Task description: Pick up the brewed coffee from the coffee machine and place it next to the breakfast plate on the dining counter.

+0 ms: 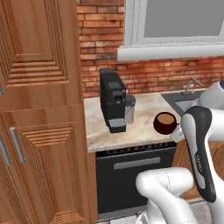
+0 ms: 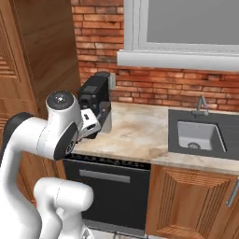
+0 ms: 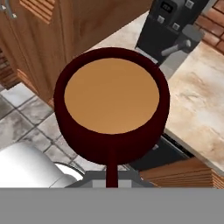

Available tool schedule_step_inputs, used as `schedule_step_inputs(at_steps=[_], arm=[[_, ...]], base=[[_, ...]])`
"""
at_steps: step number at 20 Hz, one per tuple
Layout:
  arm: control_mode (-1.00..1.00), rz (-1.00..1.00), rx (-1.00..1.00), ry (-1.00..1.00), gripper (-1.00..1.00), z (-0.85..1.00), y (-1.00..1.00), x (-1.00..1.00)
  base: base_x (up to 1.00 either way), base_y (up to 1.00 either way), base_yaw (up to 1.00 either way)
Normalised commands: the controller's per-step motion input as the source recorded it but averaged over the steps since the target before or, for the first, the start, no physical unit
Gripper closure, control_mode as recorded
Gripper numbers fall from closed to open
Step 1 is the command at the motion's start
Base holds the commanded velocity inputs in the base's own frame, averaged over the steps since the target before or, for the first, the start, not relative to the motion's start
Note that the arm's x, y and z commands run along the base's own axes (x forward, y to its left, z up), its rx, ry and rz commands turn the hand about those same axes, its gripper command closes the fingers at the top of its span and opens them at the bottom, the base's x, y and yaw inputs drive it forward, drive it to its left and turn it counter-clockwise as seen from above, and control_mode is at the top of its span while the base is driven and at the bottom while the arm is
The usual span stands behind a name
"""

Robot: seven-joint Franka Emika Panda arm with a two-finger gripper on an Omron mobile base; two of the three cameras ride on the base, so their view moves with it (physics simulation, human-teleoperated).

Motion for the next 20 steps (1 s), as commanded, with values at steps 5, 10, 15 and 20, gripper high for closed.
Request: schedule_step_inputs(at_steps=[5,10,15,20], arm=[[1.0,0.0,0.0,0.0,1.0,0.0,0.0,0.0],[1.0,0.0,0.0,0.0,1.0,0.0,0.0,0.0],[1.0,0.0,0.0,0.0,1.0,0.0,0.0,0.0],[1.0,0.0,0.0,0.0,1.0,0.0,0.0,0.0]], base=[[-1.0,0.0,0.07],[-0.96,0.02,0.2],[-0.57,0.14,0.38],[-0.24,0.14,0.59]])
